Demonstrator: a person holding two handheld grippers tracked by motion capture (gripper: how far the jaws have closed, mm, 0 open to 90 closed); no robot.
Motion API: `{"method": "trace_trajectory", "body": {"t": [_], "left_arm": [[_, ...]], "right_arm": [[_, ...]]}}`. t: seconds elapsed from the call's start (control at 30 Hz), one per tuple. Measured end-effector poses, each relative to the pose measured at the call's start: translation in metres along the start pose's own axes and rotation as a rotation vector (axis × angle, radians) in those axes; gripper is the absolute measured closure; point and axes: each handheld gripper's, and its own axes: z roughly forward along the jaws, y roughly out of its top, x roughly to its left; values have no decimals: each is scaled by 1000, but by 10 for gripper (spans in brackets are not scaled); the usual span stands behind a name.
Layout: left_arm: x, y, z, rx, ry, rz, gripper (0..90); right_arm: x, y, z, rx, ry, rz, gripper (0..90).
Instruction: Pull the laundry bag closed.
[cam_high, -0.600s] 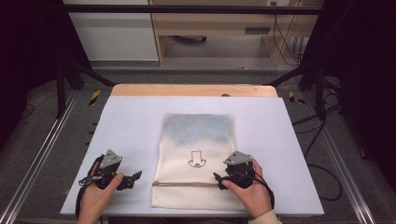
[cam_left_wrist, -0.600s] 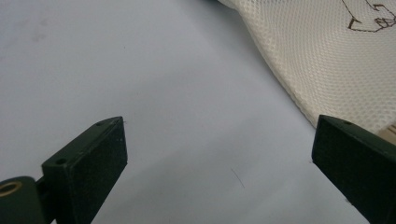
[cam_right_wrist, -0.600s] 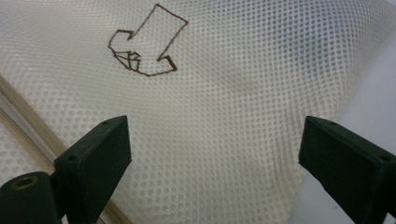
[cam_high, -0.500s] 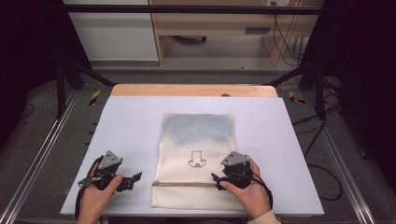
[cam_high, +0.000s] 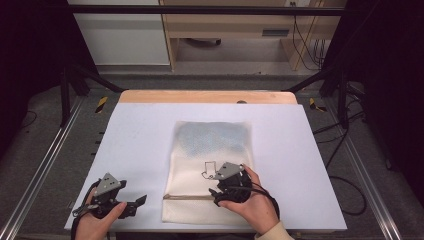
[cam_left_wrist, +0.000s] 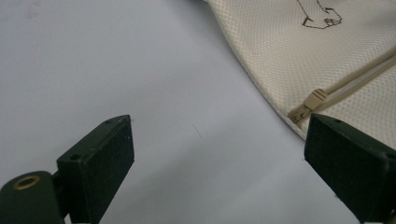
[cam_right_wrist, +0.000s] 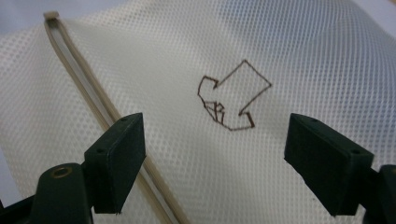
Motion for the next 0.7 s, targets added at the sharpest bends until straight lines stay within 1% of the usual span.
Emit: {"method": "trace_trajectory", "body": {"t": [0.03,0.07,0.13,0.2,0.27,0.33,0.37,0.43,0.5,0.53,0.57,0.6,0.63,0.67,0.7], "left_arm": [[-1,0,0,2,8,13,82],[-1,1,1,11,14,25,83],[-1,2,5,25,17,34,90],[1,2,7,35,17,30,94],[3,3,6,23,17,26,108],[4,4,5,14,15,19,108],[8,4,2,7,16,8,108],[11,4,0,1,18,2,112],[15,4,-2,-12,24,-8,115],[16,4,-3,-20,21,-17,115],[17,5,-4,-21,21,-18,115],[17,5,-4,-21,21,-18,114],[17,5,-7,-21,16,-17,113],[17,5,-8,-22,18,-17,113],[16,5,-10,-19,10,-7,113]], "right_arm": [[2,5,1,-5,9,-15,213],[4,12,2,8,23,-34,212],[8,22,5,17,25,-64,216],[10,32,9,21,36,-84,228],[12,39,13,23,52,-95,253],[14,48,16,43,90,-109,256],[15,53,19,51,110,-127,272],[15,59,22,66,129,-139,289],[16,64,24,61,140,-157,366],[17,67,25,59,145,-158,382],[18,71,27,62,152,-174,410],[18,71,27,62,152,-174,410],[20,76,28,49,169,-183,481],[21,77,29,45,173,-191,515],[22,79,30,38,168,-200,542]]}}
